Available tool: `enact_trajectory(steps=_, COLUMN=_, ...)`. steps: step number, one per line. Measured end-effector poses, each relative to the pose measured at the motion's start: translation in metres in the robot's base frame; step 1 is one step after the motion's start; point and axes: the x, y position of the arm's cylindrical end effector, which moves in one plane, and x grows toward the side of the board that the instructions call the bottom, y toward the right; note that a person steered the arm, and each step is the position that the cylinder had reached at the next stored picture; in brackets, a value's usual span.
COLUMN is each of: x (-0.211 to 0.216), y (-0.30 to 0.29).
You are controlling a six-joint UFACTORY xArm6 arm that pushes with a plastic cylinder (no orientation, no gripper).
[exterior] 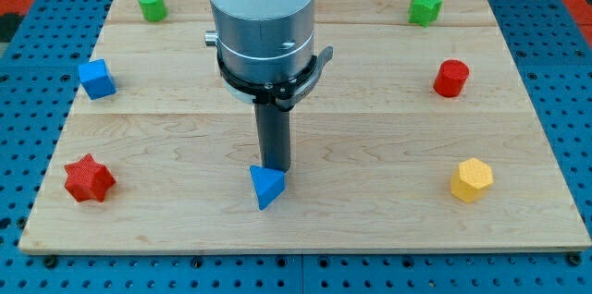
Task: Point your arm at the yellow hexagon
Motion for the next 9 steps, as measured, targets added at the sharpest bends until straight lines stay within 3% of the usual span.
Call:
enact_trajectory(steps=5, x=0.0, y=0.008)
enact_trajectory(steps=7, x=-0.06, y=0.106)
enact_trajectory(steps=9, x=-0.06, y=0.12)
